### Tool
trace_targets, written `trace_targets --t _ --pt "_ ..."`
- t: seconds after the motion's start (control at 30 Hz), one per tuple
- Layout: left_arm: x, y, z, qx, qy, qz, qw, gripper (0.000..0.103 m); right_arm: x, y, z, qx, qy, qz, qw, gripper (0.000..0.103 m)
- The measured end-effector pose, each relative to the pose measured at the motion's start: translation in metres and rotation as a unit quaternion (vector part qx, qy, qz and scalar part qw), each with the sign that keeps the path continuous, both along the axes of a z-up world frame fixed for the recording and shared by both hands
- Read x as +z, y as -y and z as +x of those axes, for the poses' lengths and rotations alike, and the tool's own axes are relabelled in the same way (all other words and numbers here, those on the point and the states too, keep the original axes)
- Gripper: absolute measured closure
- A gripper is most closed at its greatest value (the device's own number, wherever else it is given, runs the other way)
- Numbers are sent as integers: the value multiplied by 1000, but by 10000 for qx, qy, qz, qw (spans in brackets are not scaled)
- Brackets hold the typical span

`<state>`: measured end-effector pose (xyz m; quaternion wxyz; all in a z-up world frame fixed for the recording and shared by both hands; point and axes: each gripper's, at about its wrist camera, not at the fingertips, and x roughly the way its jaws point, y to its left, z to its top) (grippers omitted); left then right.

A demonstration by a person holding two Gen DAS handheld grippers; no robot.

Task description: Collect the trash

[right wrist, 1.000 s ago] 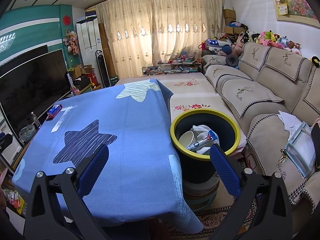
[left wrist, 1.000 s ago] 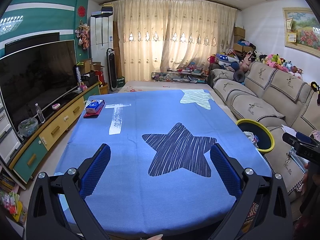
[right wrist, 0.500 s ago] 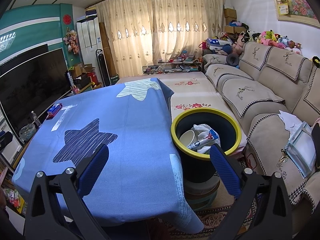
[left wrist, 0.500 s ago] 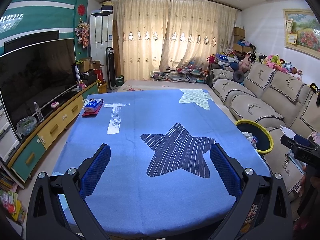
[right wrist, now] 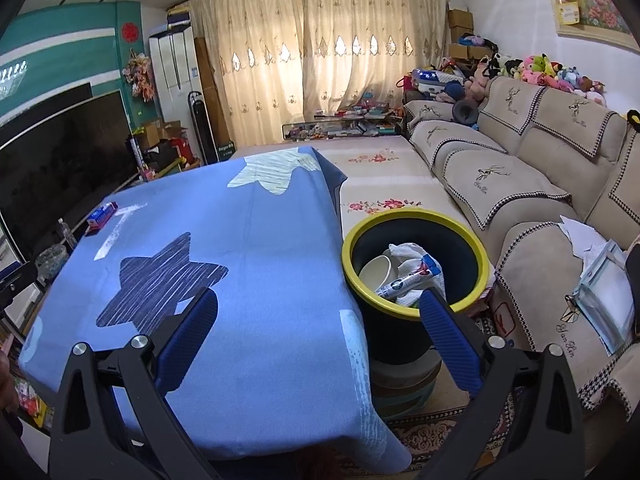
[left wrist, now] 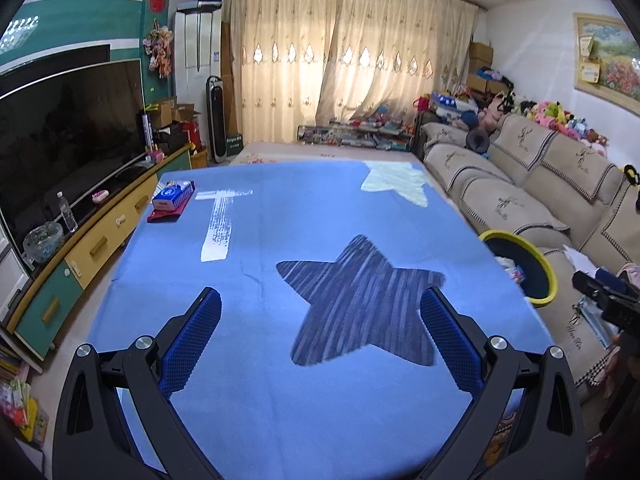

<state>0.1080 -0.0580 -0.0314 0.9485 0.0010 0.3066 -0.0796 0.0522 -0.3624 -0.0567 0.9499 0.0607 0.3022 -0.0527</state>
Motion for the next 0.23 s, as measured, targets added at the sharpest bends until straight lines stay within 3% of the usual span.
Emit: trace_targets --t 0.23 --pt "-41 -17 98 274 -602 251 9975 5 -10 -27 90 475 -300 -142 9983 7"
